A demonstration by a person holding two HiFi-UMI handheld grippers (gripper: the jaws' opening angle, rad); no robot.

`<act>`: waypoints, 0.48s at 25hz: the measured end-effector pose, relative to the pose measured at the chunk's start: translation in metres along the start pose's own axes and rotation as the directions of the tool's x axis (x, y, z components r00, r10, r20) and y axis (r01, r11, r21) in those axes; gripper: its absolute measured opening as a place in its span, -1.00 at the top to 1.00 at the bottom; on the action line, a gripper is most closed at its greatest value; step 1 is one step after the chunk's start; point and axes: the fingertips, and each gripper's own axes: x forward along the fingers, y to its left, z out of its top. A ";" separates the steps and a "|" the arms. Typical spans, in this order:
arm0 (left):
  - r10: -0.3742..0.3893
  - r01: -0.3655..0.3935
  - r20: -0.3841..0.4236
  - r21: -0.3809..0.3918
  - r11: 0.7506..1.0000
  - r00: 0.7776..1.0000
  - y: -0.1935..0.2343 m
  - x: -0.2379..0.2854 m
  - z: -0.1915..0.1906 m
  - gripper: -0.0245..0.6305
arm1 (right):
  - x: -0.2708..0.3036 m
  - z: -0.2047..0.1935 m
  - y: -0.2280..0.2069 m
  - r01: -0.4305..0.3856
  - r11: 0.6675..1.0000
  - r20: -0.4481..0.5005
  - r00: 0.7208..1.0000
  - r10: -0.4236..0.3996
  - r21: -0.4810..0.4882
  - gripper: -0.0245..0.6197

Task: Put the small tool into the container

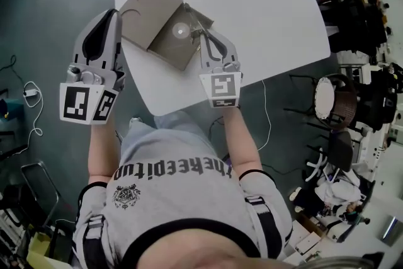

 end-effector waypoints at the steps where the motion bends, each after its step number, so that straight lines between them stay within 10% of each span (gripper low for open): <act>1: 0.010 -0.010 -0.003 0.003 1.000 1.000 0.001 0.000 -0.001 0.89 | 0.005 -0.006 0.003 -0.020 0.999 -0.014 1.000 0.020 -0.026 0.91; 12: 0.096 -0.095 -0.017 0.032 0.995 0.995 0.022 -0.003 -0.006 0.89 | 0.040 -0.066 0.035 -0.216 0.913 -0.182 0.970 0.160 -0.346 0.91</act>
